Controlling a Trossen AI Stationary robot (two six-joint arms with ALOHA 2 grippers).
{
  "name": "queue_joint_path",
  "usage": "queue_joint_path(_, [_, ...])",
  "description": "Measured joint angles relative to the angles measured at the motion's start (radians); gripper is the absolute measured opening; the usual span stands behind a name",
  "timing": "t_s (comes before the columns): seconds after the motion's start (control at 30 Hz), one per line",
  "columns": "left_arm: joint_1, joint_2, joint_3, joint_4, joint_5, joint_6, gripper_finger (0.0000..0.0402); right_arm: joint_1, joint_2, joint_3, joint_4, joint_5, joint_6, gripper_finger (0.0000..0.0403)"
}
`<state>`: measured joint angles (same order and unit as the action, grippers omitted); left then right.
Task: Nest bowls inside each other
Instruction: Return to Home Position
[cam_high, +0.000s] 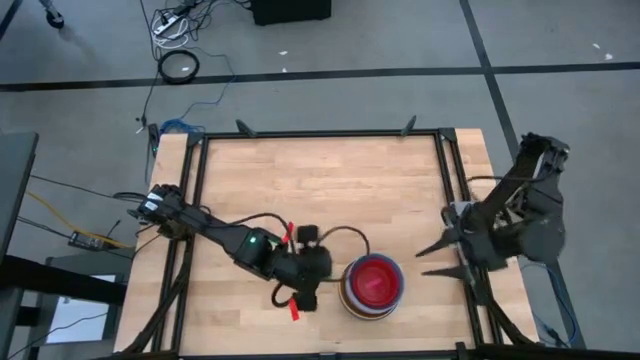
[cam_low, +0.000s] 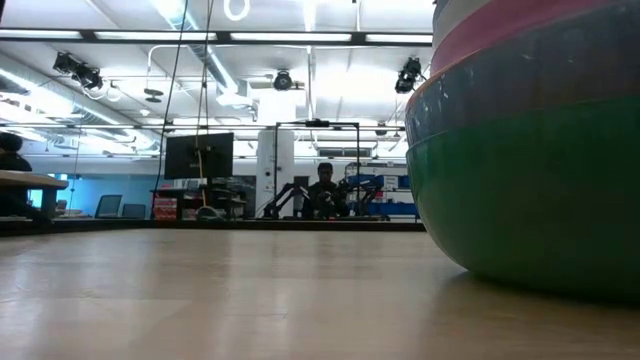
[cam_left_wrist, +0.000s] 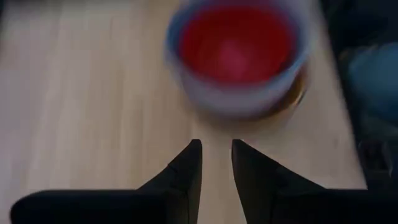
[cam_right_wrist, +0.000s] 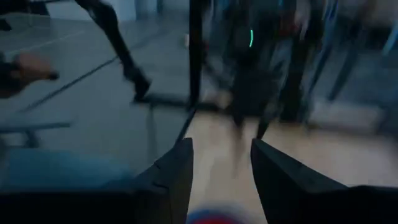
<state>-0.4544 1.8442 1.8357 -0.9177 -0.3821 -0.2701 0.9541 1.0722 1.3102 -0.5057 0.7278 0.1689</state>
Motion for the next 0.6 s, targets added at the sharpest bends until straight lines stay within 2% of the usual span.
queue_joint_path(0.07, [0.012,-0.015,-0.003,0.206,-0.006,0.184,0.0096,-0.05,-0.005,-0.001,0.142,-0.008,-0.201,0.0149])
queue_joint_path(0.1, [0.034,-0.027,-0.003,0.327,0.04,0.29,0.0096,-0.101,-0.012,-0.001,0.209,-0.053,-0.291,0.0149])
queue_joint_path(0.17, [0.1,-0.067,0.0,0.534,0.201,0.461,0.0096,-0.239,-0.015,0.001,0.302,-0.241,-0.401,0.0149])
queue_joint_path(0.23, [0.189,-0.098,0.004,0.672,0.419,0.508,0.0096,-0.392,-0.013,0.001,0.339,-0.51,-0.421,0.0149])
queue_joint_path(0.3, [0.27,-0.116,0.004,0.717,0.579,0.479,0.0096,-0.541,-0.001,0.0,0.335,-0.738,-0.394,0.0149])
queue_joint_path(0.37, [0.335,-0.13,0.001,0.708,0.638,0.445,0.0096,-0.675,0.013,0.0,0.295,-0.863,-0.378,0.0149])
queue_joint_path(0.47, [0.411,-0.162,-0.002,0.637,0.648,0.427,0.0096,-0.836,0.019,-0.003,0.197,-0.95,-0.373,0.0149])
queue_joint_path(0.6, [0.484,-0.24,-0.02,0.54,0.658,0.444,0.0096,-0.986,-0.062,-0.003,0.091,-1.07,-0.373,0.0149])
